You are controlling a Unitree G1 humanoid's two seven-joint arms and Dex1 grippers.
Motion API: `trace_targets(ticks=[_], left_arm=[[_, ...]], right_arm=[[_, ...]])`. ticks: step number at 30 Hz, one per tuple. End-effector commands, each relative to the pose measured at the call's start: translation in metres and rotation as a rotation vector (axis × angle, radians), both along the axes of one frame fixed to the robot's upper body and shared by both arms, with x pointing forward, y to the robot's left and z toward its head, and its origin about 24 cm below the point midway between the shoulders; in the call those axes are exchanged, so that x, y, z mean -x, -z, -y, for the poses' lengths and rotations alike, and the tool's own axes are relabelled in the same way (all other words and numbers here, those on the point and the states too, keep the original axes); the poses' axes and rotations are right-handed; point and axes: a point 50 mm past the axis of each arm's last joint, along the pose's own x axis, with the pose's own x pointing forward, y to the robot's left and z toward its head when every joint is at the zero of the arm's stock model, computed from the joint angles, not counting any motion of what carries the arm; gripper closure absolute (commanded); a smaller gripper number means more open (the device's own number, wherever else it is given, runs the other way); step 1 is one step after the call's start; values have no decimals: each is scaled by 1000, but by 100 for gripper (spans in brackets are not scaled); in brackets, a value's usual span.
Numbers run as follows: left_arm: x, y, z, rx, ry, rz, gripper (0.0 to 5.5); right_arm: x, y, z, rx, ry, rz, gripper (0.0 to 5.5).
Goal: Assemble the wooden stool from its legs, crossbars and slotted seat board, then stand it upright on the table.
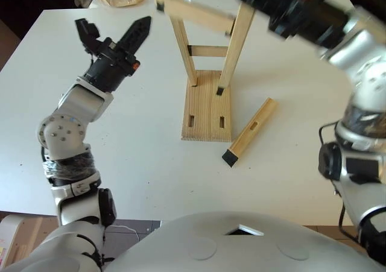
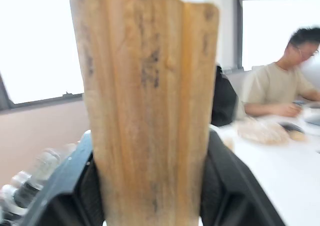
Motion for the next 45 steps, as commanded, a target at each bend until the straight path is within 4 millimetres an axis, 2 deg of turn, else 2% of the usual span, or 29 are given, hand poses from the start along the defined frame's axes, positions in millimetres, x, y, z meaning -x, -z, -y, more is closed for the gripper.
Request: trace_targets(ticks=[1, 3, 7, 11, 19, 27, 34, 42, 45], left_arm=[[3, 21, -8, -102, -252, -60, 341], [6, 24, -10, -105, -311, -68, 341], [6, 16, -17, -36, -416, -26, 341], [4, 23, -19, -50, -469, -31, 341], [6, 30, -20, -45, -479, -16, 341], [3, 30, -19, -49, -463, -8, 341], [-3, 30, -14, -37, -438, 0, 341], [-4, 31, -15, -35, -432, -1, 341], [-4, 30, -14, -35, -432, 6, 341]], right_arm=[[5, 21, -2, 58, 19, 68, 349], [5, 26, 1, 60, 14, 74, 349], [5, 32, 7, 34, -14, 71, 349], [6, 45, 7, 32, -107, 52, 349], [5, 55, 11, 11, -259, 57, 349], [-10, 67, 14, -23, -256, 37, 349], [-15, 77, 12, -27, -232, 41, 349], [-17, 92, 17, 59, -238, 41, 349], [-17, 100, 20, 140, -240, 65, 349]])
